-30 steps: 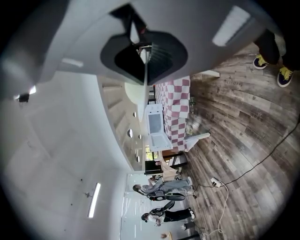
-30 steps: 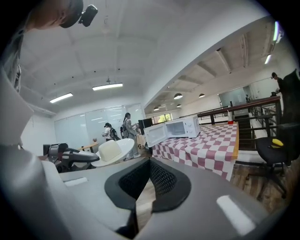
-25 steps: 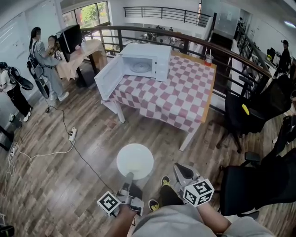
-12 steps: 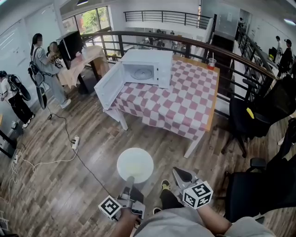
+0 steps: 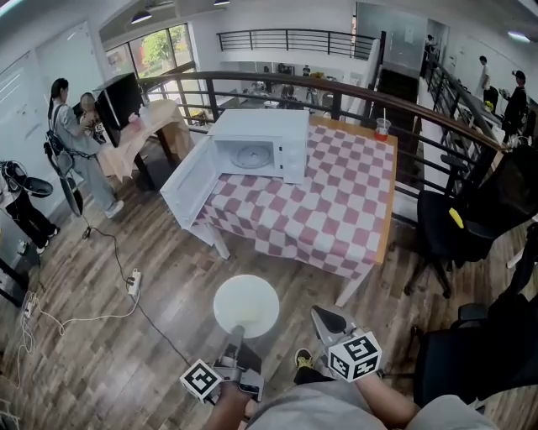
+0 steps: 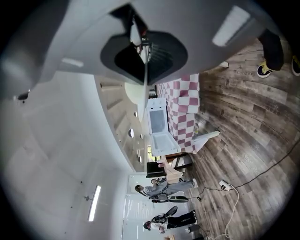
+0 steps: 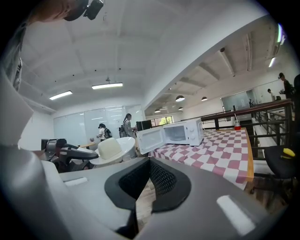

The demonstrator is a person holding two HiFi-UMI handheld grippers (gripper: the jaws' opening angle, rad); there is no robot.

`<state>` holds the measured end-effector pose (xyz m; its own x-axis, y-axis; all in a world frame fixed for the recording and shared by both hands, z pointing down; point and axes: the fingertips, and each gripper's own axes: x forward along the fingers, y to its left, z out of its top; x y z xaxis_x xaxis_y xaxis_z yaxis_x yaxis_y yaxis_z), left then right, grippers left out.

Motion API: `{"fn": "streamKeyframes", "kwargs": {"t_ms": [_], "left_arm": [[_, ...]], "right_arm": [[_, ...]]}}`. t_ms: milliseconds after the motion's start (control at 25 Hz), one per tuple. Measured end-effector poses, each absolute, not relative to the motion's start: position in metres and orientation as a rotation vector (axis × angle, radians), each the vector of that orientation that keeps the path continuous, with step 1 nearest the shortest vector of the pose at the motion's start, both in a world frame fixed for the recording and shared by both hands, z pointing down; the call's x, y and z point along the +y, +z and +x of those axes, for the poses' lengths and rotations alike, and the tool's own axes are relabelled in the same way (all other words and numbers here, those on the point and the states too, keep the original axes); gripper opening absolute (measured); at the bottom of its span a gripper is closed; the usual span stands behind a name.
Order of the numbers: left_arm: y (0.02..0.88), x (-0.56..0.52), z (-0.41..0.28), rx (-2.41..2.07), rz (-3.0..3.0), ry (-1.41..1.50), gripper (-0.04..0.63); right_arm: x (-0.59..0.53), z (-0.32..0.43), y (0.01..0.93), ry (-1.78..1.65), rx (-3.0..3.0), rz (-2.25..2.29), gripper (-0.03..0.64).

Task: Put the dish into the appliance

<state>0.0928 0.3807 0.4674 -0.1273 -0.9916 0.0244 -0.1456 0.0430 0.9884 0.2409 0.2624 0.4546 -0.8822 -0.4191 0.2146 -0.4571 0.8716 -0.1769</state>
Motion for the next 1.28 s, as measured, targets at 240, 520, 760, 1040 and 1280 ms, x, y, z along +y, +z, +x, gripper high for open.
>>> {"fn": "streamKeyframes", "kwargs": {"t_ms": [240,520,760,1040,1280], "left_arm": [[0.459,0.333,0.074,-1.433,1.243,-1.205,0.015],[0.461,0.292,0.056,-1.465,1.225,-1.194,0.015],[0.469,0.257,0.049,-1.486,1.2,-1.176,0.015],[0.47,0.22,0.052,-1.475,1.182,-1.198,0.015],[0.473,0.211,0.052,-1.504,1.161,-1.199,0.015]], "right_arm": [[0.217,0.222,0.453,0.29,-2.866,0.674,-0.003],[0.171,0.202,0.458,0.267,-2.857,0.651,-0.002],[0.135,0.2,0.462,0.287,-2.863,0.653,-0.002],[0.096,0.205,0.468,0.311,-2.862,0.664,-0.002],[0.084,0.203,0.475,0.334,-2.863,0.634,-0.003]]}}
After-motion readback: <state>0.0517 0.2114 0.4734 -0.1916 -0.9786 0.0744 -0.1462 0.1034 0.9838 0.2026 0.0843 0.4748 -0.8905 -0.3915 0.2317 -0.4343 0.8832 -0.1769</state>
